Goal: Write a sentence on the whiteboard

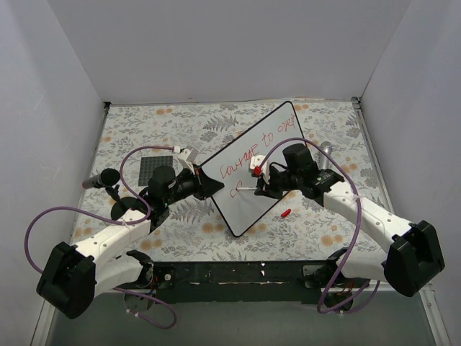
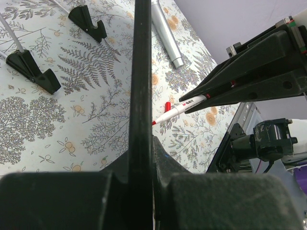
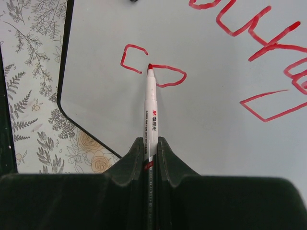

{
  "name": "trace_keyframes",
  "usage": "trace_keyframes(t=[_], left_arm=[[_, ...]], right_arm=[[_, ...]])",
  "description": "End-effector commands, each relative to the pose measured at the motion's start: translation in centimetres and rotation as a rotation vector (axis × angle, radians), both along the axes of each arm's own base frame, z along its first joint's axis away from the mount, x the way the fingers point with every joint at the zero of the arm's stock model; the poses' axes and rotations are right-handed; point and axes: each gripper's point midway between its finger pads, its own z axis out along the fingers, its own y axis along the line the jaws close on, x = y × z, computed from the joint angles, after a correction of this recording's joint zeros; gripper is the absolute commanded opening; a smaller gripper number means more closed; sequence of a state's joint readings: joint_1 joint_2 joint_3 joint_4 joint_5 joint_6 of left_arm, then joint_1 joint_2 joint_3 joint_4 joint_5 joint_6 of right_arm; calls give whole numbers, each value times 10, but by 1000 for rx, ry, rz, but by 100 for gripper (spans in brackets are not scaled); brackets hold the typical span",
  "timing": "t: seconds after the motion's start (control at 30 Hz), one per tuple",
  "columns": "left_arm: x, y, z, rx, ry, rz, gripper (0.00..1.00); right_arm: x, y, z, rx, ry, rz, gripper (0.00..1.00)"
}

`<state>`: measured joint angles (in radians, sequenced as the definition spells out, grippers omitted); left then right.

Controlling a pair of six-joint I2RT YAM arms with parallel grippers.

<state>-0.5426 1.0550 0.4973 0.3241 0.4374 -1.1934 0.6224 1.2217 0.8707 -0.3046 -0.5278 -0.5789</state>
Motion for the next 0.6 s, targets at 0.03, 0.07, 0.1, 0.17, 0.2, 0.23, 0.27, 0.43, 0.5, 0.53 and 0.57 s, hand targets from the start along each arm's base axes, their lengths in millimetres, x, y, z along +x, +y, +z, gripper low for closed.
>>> trace_keyframes(t=[0.03,0.07,0.1,0.17,0.2,0.23,0.27,0.43,0.5,0.53,0.57], left_arm=[[3,-3,20,-27,-81,-12,0],[2,-3,19,-27,-79,-12,0],[2,-3,19,-27,-79,-12,0],[3,-3,18,-24,-78,-10,0],[2,-2,18,-24,-81,-10,0],[2,-2,18,-24,-81,-10,0],[2,-2,18,-24,-81,-10,0],[2,-3,19,-24,-83,-13,0],[2,-3,20,-27,-85,-13,0],[1,-2,19,-26,-83,-13,0],[1,-2,20,-29,-83,-12,0]], right_arm=[[9,9,26,44,-52,3,1],[8,8,27,46,-55,5,1],[5,7,35,63,-74,17,1],[2,3,41,75,-95,17,1],[4,-2,44,82,-111,4,1],[6,-5,46,85,-116,-8,1],[7,-8,46,86,-117,-15,1],[20,-20,38,77,-120,-73,1],[24,-21,33,64,-112,-86,1],[25,-21,31,60,-108,-89,1],[25,-21,30,58,-105,-89,1]])
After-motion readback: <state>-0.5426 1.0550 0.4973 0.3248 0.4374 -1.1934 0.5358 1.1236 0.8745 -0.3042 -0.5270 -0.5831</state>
